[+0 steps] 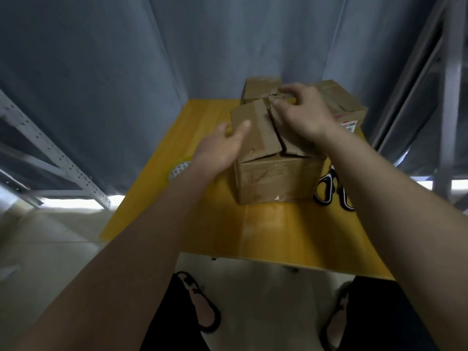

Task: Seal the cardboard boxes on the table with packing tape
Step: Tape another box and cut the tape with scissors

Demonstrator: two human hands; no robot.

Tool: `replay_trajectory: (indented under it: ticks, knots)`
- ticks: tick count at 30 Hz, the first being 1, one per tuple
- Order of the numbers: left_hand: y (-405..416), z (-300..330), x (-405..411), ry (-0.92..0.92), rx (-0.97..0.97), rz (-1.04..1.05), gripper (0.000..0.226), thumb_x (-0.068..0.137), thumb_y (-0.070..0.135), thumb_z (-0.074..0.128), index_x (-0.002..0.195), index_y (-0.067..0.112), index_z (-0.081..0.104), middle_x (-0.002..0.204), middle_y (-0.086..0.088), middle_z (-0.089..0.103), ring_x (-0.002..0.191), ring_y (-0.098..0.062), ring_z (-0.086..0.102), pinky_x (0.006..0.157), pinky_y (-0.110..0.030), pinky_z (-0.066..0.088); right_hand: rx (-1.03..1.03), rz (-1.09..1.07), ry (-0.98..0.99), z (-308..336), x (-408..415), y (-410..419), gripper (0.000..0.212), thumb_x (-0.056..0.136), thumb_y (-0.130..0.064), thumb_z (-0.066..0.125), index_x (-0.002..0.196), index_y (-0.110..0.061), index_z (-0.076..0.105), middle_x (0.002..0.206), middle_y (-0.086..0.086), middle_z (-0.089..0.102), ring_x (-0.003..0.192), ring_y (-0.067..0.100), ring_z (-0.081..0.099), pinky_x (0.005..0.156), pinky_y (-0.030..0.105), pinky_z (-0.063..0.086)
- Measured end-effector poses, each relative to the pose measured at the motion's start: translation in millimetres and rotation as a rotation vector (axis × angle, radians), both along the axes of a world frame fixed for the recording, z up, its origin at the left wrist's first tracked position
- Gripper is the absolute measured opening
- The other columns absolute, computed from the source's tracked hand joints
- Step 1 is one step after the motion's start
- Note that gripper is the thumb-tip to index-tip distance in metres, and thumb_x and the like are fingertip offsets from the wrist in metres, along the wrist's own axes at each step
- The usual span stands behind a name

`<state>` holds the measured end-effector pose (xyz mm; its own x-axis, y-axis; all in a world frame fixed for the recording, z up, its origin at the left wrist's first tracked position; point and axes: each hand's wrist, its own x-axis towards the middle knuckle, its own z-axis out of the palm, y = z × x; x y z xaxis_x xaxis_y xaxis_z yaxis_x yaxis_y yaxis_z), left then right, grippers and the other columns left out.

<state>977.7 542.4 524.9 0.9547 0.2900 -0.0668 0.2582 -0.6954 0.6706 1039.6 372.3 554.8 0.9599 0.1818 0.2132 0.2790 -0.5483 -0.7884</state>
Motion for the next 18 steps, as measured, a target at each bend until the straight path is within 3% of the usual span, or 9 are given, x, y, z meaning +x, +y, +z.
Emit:
replay_trajectory:
  ticks: [2, 4, 8, 10, 14, 18]
  knots:
    - [21, -5, 3, -0.014, 0.012, 0.129, 0.058, 0.096, 0.055, 0.039, 0.145, 0.024, 0.04, 0.141, -0.008, 0.051, 0.122, -0.032, 0.053, 0.101, -0.043, 0.044, -0.086, 0.044, -0.126, 1, -18, 14, 0.038, 0.096, -0.031, 0.055, 0.131, -0.019, 0.056, 0.135, 0.003, 0.057, 0.126, 0.02, 0.05, 0.102, 0.028, 0.037]
    - [44, -13, 0, 0.089, 0.114, 0.167, 0.05, 0.096, 0.039, 0.045, 0.14, 0.016, 0.046, 0.135, -0.012, 0.055, 0.119, -0.032, 0.054, 0.095, -0.037, 0.044, -0.236, 0.059, -0.221, -5, -30, 25, 0.038, 0.097, -0.031, 0.052, 0.132, -0.017, 0.055, 0.135, 0.006, 0.056, 0.127, 0.024, 0.049, 0.107, 0.036, 0.039]
    - [62, -33, -19, 0.316, 0.178, 0.058, 0.067, 0.081, 0.046, 0.072, 0.123, -0.003, 0.052, 0.12, -0.022, 0.057, 0.109, -0.038, 0.055, 0.086, -0.045, 0.048, -0.566, -0.04, -0.161, -21, -42, 43, 0.062, 0.094, -0.053, 0.045, 0.139, -0.011, 0.042, 0.144, 0.015, 0.042, 0.132, 0.034, 0.039, 0.109, 0.046, 0.036]
    - [63, -42, -28, 0.339, 0.296, 0.019, 0.079, 0.07, 0.046, 0.082, 0.126, 0.002, 0.05, 0.121, -0.014, 0.056, 0.111, -0.032, 0.054, 0.08, -0.04, 0.048, -0.655, -0.035, -0.108, -30, -43, 47, 0.069, 0.092, -0.061, 0.043, 0.139, -0.011, 0.041, 0.142, 0.016, 0.043, 0.128, 0.035, 0.042, 0.105, 0.046, 0.039]
    - [63, -56, -30, 0.288, 0.522, -0.031, 0.073, 0.077, 0.034, 0.079, 0.138, 0.01, 0.048, 0.141, -0.01, 0.049, 0.13, -0.028, 0.046, 0.102, -0.039, 0.045, -0.646, 0.153, -0.127, -32, -35, 33, 0.059, 0.096, -0.057, 0.034, 0.143, -0.021, 0.039, 0.151, 0.009, 0.038, 0.128, 0.032, 0.046, 0.103, 0.044, 0.042]
    - [66, -58, -33, 0.179, 0.429, -0.004, 0.062, 0.081, 0.032, 0.076, 0.136, 0.014, 0.054, 0.139, -0.008, 0.053, 0.128, -0.027, 0.048, 0.101, -0.04, 0.045, -0.593, 0.311, -0.178, -27, -27, 7, 0.045, 0.099, -0.046, 0.04, 0.141, -0.031, 0.044, 0.146, 0.001, 0.047, 0.127, 0.024, 0.048, 0.089, 0.029, 0.035]
